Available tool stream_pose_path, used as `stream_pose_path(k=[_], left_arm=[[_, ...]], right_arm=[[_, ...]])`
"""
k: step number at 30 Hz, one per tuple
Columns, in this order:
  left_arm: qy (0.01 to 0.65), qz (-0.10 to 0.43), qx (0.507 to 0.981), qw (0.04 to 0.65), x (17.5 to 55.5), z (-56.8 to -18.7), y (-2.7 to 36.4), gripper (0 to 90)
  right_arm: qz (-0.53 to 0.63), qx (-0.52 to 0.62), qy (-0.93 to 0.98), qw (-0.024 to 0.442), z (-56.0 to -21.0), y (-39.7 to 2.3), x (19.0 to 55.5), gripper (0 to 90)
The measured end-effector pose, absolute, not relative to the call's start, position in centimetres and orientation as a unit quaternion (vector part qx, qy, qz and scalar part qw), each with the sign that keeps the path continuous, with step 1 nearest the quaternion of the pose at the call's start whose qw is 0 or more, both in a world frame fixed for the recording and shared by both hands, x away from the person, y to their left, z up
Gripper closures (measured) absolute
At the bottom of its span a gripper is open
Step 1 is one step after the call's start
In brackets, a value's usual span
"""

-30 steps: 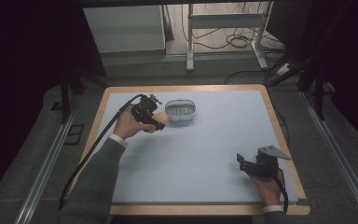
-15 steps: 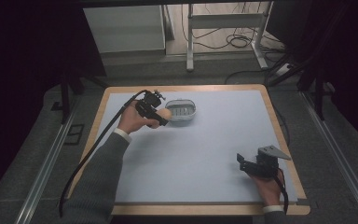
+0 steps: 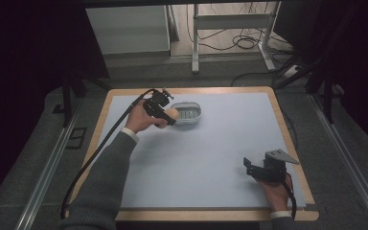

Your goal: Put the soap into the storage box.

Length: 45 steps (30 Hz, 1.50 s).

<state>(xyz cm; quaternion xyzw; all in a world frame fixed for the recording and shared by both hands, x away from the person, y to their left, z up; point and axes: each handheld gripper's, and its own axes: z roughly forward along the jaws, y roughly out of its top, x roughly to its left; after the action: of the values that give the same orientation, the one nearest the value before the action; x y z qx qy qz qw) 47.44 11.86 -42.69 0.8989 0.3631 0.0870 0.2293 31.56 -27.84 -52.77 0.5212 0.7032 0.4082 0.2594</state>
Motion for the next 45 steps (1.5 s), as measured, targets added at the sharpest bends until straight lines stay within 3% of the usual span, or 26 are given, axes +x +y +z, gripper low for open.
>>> stream_pose_path(k=[45], left_arm=[[0.345, 0.092, 0.910, 0.210, 51.8, -42.7, 8.6, 32.0]], right_arm=[[0.408, 0.520, 0.704, 0.261, -52.8, -27.8, 31.5, 11.0]])
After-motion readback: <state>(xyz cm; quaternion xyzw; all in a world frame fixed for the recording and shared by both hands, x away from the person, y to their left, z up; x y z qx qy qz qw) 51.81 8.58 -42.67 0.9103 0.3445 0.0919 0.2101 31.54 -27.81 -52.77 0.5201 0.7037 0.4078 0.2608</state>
